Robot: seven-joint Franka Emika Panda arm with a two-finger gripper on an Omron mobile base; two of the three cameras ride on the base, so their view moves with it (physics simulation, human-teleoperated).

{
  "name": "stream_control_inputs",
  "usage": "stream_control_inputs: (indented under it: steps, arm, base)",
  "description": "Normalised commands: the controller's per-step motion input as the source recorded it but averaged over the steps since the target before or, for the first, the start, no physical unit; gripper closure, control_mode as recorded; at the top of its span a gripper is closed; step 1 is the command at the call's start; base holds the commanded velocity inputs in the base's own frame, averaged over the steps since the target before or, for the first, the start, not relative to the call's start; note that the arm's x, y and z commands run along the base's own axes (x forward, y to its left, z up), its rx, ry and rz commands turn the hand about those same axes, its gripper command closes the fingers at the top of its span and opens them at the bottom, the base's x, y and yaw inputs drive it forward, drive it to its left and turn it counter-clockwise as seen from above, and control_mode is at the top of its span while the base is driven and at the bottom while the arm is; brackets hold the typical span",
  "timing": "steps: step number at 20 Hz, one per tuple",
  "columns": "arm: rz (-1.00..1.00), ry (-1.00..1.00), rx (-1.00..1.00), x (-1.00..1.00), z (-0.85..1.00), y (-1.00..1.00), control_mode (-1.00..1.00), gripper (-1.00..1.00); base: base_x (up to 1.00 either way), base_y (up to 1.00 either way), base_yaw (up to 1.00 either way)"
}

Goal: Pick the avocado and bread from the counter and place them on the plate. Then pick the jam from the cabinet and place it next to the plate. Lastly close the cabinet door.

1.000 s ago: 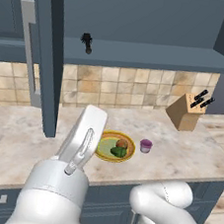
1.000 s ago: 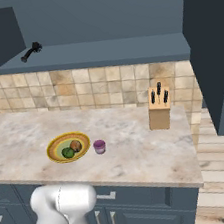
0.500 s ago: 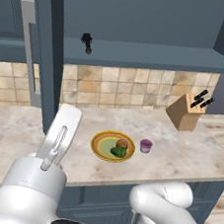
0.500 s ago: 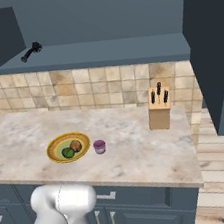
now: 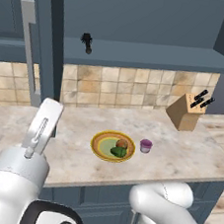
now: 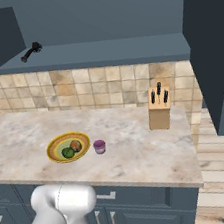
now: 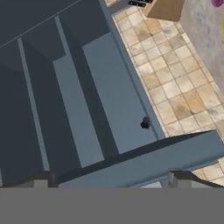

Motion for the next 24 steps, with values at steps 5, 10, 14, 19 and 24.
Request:
stream_control_inputs:
  steps: [5, 10, 14, 19, 24]
  arm:
    - [0.0, 0.0, 0.0, 0.34, -0.14, 0.24, -1.0, -1.0]
    - [0.0, 0.0, 0.0, 0.33, -0.13, 0.27, -1.0, -1.0]
    - [0.0, 0.0, 0.0, 0.29, -0.1, 0.26, -1.0, -1.0]
    - [0.0, 0.0, 0.0, 0.3, -0.12, 0.25, -1.0, -1.0]
    - [0.0, 0.0, 0.0, 0.3, -0.08, 0.2, -1.0, -1.0]
  base:
    - [0.0, 0.0, 0.0]
    - [0.0, 0.0, 0.0]
    - [0.0, 0.0, 0.0]
    - [0.0, 0.0, 0.0]
    - [0.0, 0.0, 0.0]
